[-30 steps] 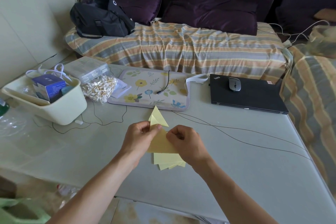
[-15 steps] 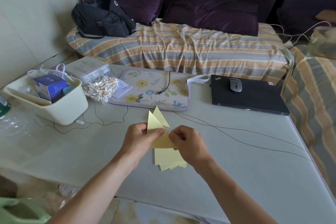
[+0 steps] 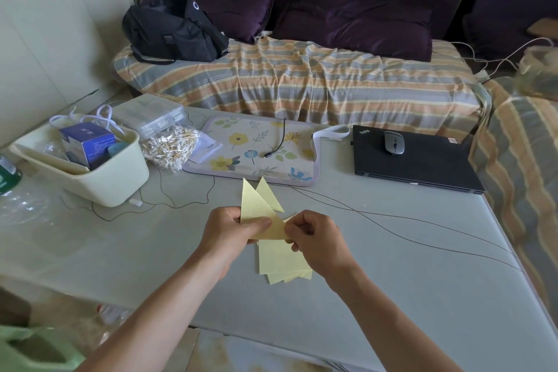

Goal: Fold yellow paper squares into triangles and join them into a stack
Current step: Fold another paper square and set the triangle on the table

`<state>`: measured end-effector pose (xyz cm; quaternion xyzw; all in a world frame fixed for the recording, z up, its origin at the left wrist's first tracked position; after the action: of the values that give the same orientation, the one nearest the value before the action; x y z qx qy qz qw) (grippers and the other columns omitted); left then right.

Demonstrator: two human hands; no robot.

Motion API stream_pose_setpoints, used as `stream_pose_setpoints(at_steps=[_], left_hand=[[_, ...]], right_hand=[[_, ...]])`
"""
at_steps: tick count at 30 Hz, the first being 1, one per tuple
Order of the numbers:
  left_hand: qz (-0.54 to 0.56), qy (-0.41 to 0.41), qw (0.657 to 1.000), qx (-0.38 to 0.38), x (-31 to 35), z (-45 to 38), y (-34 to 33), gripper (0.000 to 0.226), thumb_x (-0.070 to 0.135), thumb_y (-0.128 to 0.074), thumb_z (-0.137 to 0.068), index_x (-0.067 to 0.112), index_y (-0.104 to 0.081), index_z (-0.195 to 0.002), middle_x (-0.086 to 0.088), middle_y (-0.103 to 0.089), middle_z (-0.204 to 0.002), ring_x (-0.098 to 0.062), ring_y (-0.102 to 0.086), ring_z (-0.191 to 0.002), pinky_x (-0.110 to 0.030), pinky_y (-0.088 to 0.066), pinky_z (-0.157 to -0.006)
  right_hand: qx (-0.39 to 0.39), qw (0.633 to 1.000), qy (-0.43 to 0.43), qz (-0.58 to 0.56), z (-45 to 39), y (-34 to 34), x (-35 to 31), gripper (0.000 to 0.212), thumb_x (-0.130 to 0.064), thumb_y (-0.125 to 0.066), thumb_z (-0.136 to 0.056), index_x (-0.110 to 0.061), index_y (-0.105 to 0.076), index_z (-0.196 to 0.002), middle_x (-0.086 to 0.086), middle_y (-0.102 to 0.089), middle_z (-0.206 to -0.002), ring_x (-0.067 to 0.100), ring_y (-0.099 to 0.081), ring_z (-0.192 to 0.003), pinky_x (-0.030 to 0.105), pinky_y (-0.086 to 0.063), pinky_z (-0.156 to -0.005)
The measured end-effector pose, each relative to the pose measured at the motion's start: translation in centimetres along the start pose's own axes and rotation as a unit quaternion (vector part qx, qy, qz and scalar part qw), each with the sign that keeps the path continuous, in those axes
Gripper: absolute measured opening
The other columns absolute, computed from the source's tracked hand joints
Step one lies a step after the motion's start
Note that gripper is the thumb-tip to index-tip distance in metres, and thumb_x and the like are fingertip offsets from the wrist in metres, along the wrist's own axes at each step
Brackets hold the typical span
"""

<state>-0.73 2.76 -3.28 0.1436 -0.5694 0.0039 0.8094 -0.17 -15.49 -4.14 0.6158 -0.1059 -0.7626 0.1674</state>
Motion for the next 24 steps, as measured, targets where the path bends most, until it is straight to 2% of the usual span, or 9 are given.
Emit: stream_pose_setpoints(at_steps=[3,6,8,12,15,17,19,21,24], left_hand=[[0.012,0.009,1.000,0.023,-0.4,-0.3,0.3,0.011,0.011,-0.073,-0.092,0.003,-0.078,-0.088,-0.015,-0.078,-0.091,-0.022,-0.070,-0.075,-0.030,-0.063,-0.070],[0.011,0.017,0.999,0.049,-0.9,-0.7,0.7,0.013,0.012,-0.072,-0.093,0.003,-0.077,-0.085,-0.016,-0.077,-0.091,-0.022,-0.070,-0.073,-0.028,-0.061,-0.066],[0.011,0.017,0.998,0.053,-1.2,-0.8,0.7,0.013,0.012,-0.073,-0.093,0.004,-0.077,-0.083,-0.016,-0.077,-0.089,-0.022,-0.069,-0.073,-0.028,-0.060,-0.066],[0.013,0.030,0.999,0.033,-1.8,-0.9,0.3,0.011,0.014,-0.073,-0.093,0.006,-0.077,-0.087,-0.014,-0.077,-0.090,-0.024,-0.070,-0.075,-0.038,-0.064,-0.076],[0.012,0.060,0.998,0.007,-2.5,-0.9,0.0,0.012,0.013,-0.071,-0.094,0.004,-0.075,-0.088,-0.014,-0.076,-0.085,-0.026,-0.070,-0.072,-0.046,-0.063,-0.085],[0.003,0.083,0.997,-0.002,-3.1,-0.9,0.0,0.007,0.010,-0.069,-0.093,0.006,-0.072,-0.088,-0.010,-0.069,-0.081,-0.025,-0.064,-0.072,-0.044,-0.061,-0.082],[-0.014,0.104,0.994,-0.007,-3.7,-0.8,0.2,0.008,0.006,-0.066,-0.092,0.008,-0.070,-0.099,-0.010,-0.069,-0.087,-0.024,-0.064,-0.076,-0.041,-0.061,-0.081],[-0.032,0.119,0.992,-0.015,-4.3,-0.8,0.3,0.016,0.006,-0.064,-0.092,0.009,-0.068,-0.107,-0.011,-0.070,-0.099,-0.023,-0.066,-0.081,-0.039,-0.061,-0.080],[-0.049,0.122,0.991,-0.023,-4.7,-0.9,0.4,0.015,0.005,-0.061,-0.093,0.012,-0.069,-0.104,-0.012,-0.071,-0.106,-0.021,-0.067,-0.082,-0.032,-0.058,-0.074]], right_hand=[[-0.006,1.000,-0.016,0.005,0.0,0.0,0.1,0.011,-0.019,-0.063,-0.089,-0.019,-0.071,-0.081,-0.002,-0.073,-0.069,0.008,-0.060,-0.055,0.023,-0.048,-0.059],[-0.039,0.998,-0.049,-0.001,-0.1,-0.4,0.8,0.011,-0.018,-0.064,-0.087,-0.016,-0.072,-0.080,0.001,-0.075,-0.072,0.010,-0.063,-0.061,0.037,-0.055,-0.072],[-0.049,0.997,-0.062,-0.013,-0.2,-0.5,1.2,0.010,-0.015,-0.065,-0.087,-0.013,-0.072,-0.081,0.003,-0.076,-0.074,0.012,-0.063,-0.063,0.040,-0.056,-0.076],[-0.036,0.997,-0.073,-0.011,-0.6,-0.4,1.8,0.008,-0.012,-0.064,-0.088,-0.010,-0.071,-0.084,0.002,-0.076,-0.073,0.010,-0.062,-0.058,0.029,-0.051,-0.066],[-0.018,0.994,-0.108,-0.016,-1.5,-0.4,2.8,0.010,-0.010,-0.064,-0.086,-0.011,-0.073,-0.080,0.004,-0.076,-0.072,0.012,-0.062,-0.060,0.031,-0.054,-0.067],[0.003,0.992,-0.129,-0.015,-2.5,-0.5,3.6,0.013,-0.010,-0.063,-0.084,-0.012,-0.074,-0.077,0.004,-0.076,-0.071,0.014,-0.063,-0.062,0.034,-0.055,-0.070],[0.034,0.990,-0.137,-0.016,-3.5,-0.6,4.0,0.016,-0.010,-0.060,-0.083,-0.013,-0.074,-0.077,0.002,-0.076,-0.069,0.013,-0.063,-0.061,0.034,-0.056,-0.068],[0.070,0.988,-0.135,-0.027,-4.4,-0.8,4.1,0.017,-0.009,-0.058,-0.085,-0.014,-0.073,-0.080,0.000,-0.076,-0.071,0.011,-0.065,-0.058,0.026,-0.052,-0.058],[0.116,0.984,-0.125,-0.051,-5.5,-1.3,3.4,0.017,-0.010,-0.057,-0.089,-0.016,-0.072,-0.084,-0.001,-0.076,-0.077,0.009,-0.066,-0.055,0.014,-0.043,-0.043]])
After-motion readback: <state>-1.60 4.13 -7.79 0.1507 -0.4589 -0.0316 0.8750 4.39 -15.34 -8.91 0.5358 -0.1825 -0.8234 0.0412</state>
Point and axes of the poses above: each hand's wrist, its own z-axis away from the middle knuckle, its own y-axis out of the back of the hand, x = y × z, the point moved 5 cm from there along -z, towards the middle knuckle
